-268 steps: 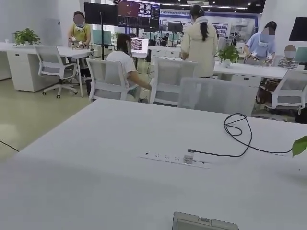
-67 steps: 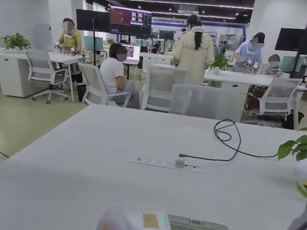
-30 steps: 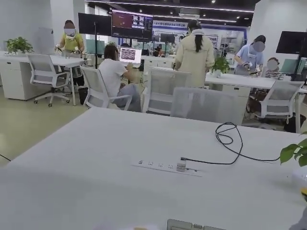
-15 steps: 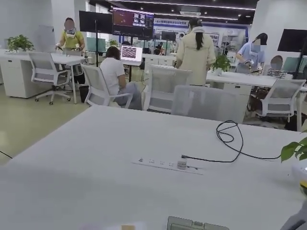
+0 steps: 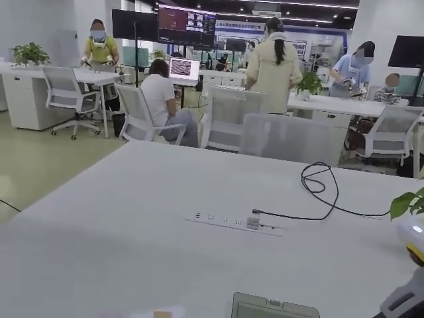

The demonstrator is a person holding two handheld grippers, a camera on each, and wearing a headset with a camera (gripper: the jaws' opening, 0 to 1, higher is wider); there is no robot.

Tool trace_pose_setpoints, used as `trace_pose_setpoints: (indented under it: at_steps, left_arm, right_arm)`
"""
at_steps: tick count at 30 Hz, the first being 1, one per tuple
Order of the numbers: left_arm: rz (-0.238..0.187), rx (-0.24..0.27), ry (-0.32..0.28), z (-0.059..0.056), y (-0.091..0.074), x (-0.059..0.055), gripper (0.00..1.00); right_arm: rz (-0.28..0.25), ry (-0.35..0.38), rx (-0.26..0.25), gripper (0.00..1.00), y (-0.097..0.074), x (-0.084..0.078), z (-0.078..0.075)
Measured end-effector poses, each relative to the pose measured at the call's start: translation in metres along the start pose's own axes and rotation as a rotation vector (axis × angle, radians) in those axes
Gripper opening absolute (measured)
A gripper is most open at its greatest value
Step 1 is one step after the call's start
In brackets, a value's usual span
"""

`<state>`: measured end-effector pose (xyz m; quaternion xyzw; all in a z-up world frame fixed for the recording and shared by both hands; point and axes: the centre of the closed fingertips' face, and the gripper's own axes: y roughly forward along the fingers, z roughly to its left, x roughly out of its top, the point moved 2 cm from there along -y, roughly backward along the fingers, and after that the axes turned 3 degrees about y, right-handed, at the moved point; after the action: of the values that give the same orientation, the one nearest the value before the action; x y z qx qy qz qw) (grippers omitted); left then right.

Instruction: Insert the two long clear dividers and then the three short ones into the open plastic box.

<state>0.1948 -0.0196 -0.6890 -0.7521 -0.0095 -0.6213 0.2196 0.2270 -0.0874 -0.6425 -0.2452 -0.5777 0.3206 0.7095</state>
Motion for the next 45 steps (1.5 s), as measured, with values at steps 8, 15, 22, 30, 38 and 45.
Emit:
trace_pose_setpoints:
  at_steps: [8,15,22,30,38,45]
  left_arm:
    - [0.013,0.011,-0.003,0.004,-0.005,-0.010,0.76]
    - [0.022,0.019,0.002,0.008,-0.008,-0.018,0.86]
    - [0.041,0.024,-0.012,0.010,-0.011,-0.027,0.92]
    - [0.043,0.027,-0.032,0.011,-0.013,-0.033,0.97]
    - [0.045,0.030,-0.050,0.013,-0.015,-0.036,0.99]
    - [0.048,0.031,-0.057,0.014,-0.015,-0.038,0.99]
  right_arm:
    - [0.001,0.009,-0.028,0.03,0.004,-0.003,-0.014]
    - [-0.010,0.027,-0.074,0.03,0.013,-0.006,-0.034]
    - [-0.018,0.045,-0.106,0.03,0.024,-0.012,-0.051]
    - [-0.013,0.055,-0.119,0.03,0.043,-0.025,-0.063]
    - [-0.008,0.056,-0.121,0.03,0.059,-0.035,-0.072]
    - [-0.002,0.070,-0.118,0.03,0.065,-0.042,-0.074]
